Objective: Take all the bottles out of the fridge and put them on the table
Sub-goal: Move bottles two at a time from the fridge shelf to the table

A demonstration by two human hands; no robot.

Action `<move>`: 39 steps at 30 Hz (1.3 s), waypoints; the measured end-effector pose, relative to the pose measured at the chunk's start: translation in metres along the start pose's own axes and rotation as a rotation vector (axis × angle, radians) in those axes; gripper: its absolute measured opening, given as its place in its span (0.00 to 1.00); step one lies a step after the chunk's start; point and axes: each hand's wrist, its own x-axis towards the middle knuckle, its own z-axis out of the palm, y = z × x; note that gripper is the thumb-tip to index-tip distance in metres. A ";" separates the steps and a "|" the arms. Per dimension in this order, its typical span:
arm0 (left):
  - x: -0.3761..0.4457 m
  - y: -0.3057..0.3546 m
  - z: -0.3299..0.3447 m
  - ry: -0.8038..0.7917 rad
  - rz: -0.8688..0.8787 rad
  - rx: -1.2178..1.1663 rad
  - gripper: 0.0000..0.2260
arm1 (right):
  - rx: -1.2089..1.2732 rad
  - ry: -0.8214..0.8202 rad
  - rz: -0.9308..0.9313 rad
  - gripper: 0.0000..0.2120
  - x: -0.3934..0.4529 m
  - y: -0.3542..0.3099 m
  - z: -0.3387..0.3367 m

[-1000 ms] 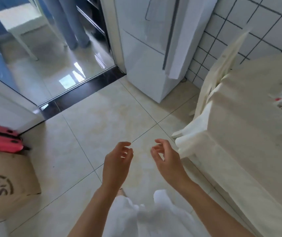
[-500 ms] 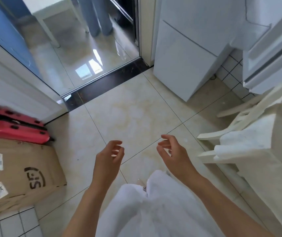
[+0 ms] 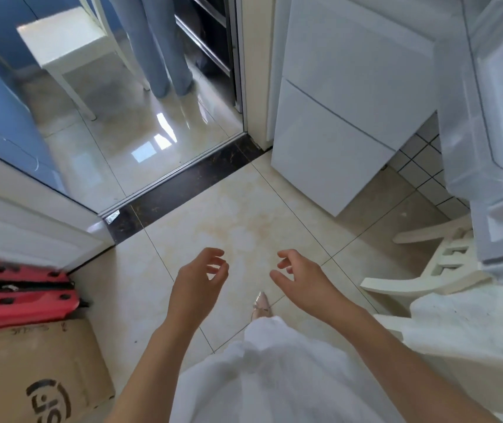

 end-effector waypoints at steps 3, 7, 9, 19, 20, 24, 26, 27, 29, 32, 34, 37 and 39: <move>0.044 0.022 -0.006 0.004 0.047 0.005 0.08 | 0.008 0.026 -0.027 0.23 0.034 -0.019 -0.027; 0.100 0.056 -0.008 0.004 0.115 -0.009 0.08 | 0.039 0.126 -0.042 0.23 0.072 -0.038 -0.068; 0.130 0.074 -0.007 0.001 0.153 -0.024 0.08 | 0.059 0.175 -0.038 0.22 0.091 -0.045 -0.088; 0.294 0.156 0.003 -0.140 0.329 -0.006 0.10 | 0.225 0.432 0.033 0.21 0.197 -0.079 -0.170; 0.311 0.166 0.002 -0.160 0.346 -0.012 0.10 | 0.236 0.461 0.037 0.21 0.209 -0.085 -0.178; 0.390 0.216 -0.004 -0.245 0.425 0.003 0.10 | 0.310 0.571 0.061 0.20 0.257 -0.112 -0.217; 0.422 0.243 -0.006 -0.278 0.480 0.011 0.10 | 0.350 0.621 0.054 0.20 0.275 -0.124 -0.237; 0.436 0.258 -0.006 -0.303 0.511 0.012 0.10 | 0.360 0.654 0.047 0.20 0.283 -0.131 -0.248; 0.463 0.287 -0.004 -0.341 0.577 0.010 0.11 | 0.373 0.722 0.031 0.19 0.297 -0.143 -0.272; 0.489 0.330 0.004 -0.367 0.657 -0.011 0.10 | 0.370 0.807 0.017 0.19 0.310 -0.157 -0.307; 0.503 0.357 0.012 -0.371 0.698 -0.028 0.10 | 0.363 0.842 0.020 0.19 0.317 -0.163 -0.331; 0.524 0.396 0.028 -0.414 0.732 -0.082 0.10 | 0.364 0.901 0.013 0.19 0.326 -0.168 -0.371; 0.533 0.420 0.036 -0.432 0.733 -0.143 0.10 | 0.362 0.935 0.004 0.19 0.331 -0.171 -0.394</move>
